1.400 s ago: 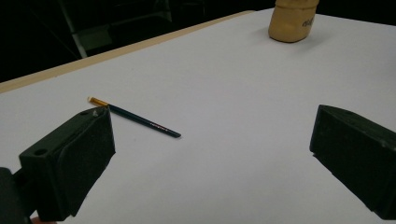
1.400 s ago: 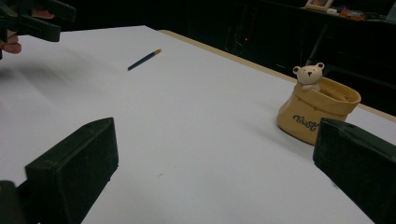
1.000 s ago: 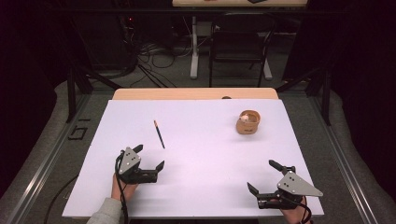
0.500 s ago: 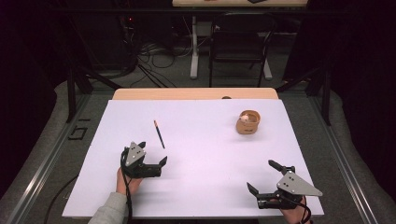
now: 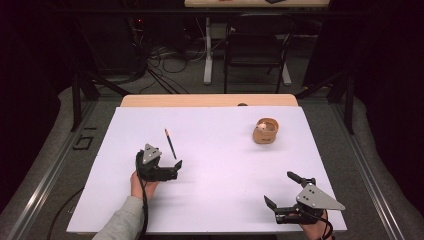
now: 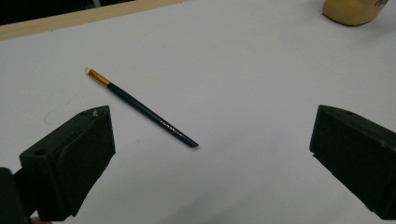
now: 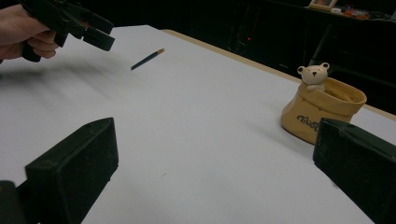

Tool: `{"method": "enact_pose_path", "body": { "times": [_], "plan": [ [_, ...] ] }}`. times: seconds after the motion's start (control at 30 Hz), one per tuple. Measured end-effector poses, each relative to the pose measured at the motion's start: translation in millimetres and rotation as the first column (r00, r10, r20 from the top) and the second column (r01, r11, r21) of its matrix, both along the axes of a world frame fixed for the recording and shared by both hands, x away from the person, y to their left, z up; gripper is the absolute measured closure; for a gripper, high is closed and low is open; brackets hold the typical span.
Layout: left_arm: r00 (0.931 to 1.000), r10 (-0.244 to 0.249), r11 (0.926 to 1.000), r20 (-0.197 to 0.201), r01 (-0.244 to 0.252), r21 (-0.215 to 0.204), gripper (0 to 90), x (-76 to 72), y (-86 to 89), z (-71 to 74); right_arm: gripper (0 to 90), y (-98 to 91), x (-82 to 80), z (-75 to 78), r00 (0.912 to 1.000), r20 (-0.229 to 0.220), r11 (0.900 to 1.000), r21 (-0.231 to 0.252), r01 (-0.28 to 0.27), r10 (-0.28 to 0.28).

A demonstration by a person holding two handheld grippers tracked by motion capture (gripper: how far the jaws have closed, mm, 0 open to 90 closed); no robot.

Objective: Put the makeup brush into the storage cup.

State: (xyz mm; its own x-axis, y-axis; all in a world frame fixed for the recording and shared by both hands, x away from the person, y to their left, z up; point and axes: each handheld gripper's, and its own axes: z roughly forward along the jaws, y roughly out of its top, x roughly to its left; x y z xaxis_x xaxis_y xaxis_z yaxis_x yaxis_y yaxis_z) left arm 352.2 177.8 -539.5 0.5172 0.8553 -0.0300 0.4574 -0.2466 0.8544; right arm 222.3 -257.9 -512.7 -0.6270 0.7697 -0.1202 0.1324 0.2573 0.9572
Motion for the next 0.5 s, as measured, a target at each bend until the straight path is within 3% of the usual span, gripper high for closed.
{"method": "enact_pose_path", "body": {
  "times": [0.3, 0.43, 0.5],
  "plan": [
    [0.9941, 0.054, 0.9982, -0.094, -0.052, 0.03, 0.6, 13.8, -7.0, 7.3, 0.0, -1.5, -0.7, 1.1, 1.0, -0.001, 1.0, 0.008, -0.002, 0.002],
    [0.9865, 0.079, 0.996, -0.143, -0.072, 0.053, 0.7, 21.8, -8.9, 9.8, 0.0, -0.4, -1.3, 1.4, 1.0, 0.0, 0.9999, 0.011, -0.006, 0.006],
    [0.9784, 0.1, 0.9945, -0.18, -0.094, 0.047, 0.6, 27.5, -8.4, 13.3, 0.0, -0.2, -0.8, 1.1, 1.0, -0.001, 0.9999, 0.013, -0.009, 0.009]
  ]
}}
